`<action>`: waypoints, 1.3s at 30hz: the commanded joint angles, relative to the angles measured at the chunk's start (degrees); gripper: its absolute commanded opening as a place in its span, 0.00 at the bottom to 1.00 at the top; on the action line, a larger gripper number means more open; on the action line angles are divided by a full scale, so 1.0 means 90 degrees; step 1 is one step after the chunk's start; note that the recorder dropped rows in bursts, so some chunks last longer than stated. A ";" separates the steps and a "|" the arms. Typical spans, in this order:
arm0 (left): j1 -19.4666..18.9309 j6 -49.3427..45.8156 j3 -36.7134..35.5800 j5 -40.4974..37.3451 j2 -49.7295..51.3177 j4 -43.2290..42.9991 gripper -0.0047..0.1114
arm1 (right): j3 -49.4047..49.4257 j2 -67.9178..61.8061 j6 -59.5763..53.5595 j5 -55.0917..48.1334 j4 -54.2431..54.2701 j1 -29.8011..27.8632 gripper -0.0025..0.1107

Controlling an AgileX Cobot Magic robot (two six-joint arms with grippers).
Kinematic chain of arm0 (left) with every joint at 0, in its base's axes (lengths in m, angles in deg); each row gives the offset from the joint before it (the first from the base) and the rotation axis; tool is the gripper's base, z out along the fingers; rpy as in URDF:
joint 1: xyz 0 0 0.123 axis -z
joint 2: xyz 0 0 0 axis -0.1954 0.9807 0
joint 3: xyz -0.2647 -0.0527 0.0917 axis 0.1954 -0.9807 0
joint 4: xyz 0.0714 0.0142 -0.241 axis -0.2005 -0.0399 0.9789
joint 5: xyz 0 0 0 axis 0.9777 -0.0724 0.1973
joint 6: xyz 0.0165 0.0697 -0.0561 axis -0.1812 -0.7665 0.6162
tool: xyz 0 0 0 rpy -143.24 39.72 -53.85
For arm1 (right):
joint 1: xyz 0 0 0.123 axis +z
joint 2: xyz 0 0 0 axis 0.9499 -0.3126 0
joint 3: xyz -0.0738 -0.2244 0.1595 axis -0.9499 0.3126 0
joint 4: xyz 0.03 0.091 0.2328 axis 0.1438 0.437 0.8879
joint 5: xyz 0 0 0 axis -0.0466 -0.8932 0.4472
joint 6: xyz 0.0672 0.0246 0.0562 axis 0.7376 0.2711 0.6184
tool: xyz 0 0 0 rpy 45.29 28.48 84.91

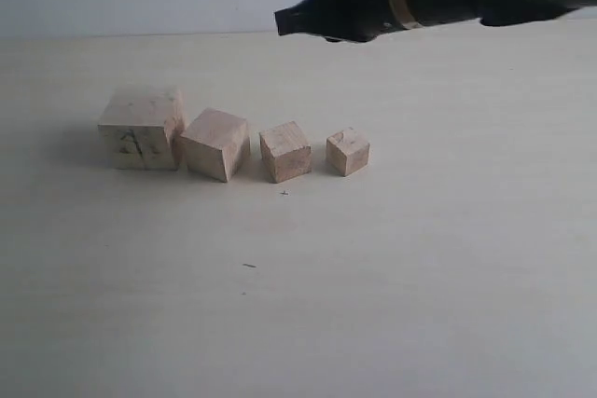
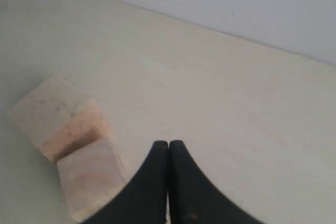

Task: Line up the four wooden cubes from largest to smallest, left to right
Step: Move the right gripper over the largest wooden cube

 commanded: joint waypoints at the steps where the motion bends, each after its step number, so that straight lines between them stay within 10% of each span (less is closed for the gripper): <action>1: -0.0012 0.0001 -0.0001 0.0035 -0.0043 0.0009 0.04 | -0.1450 -0.0703 0.0640 0.0438 -0.0518 0.0020 0.02; 22: -0.0012 0.0001 -0.0001 0.0035 -0.0043 0.0009 0.04 | -0.2176 -0.0903 -0.1343 -0.2732 -0.0126 -0.1315 0.02; 28: -0.0012 0.0001 -0.0001 0.0035 -0.0043 0.0009 0.04 | -0.2420 -0.0892 -0.6353 -0.4769 0.4435 -0.1274 0.02; 36: -0.0012 0.0001 -0.0001 0.0035 -0.0043 0.0009 0.04 | -0.3095 -0.1082 -1.6521 -0.6539 1.5195 -0.1228 0.02; 39: -0.0012 0.0001 -0.0001 0.0035 -0.0043 0.0009 0.04 | -0.3693 -0.1522 -1.6941 -0.7181 1.5699 -0.0885 0.02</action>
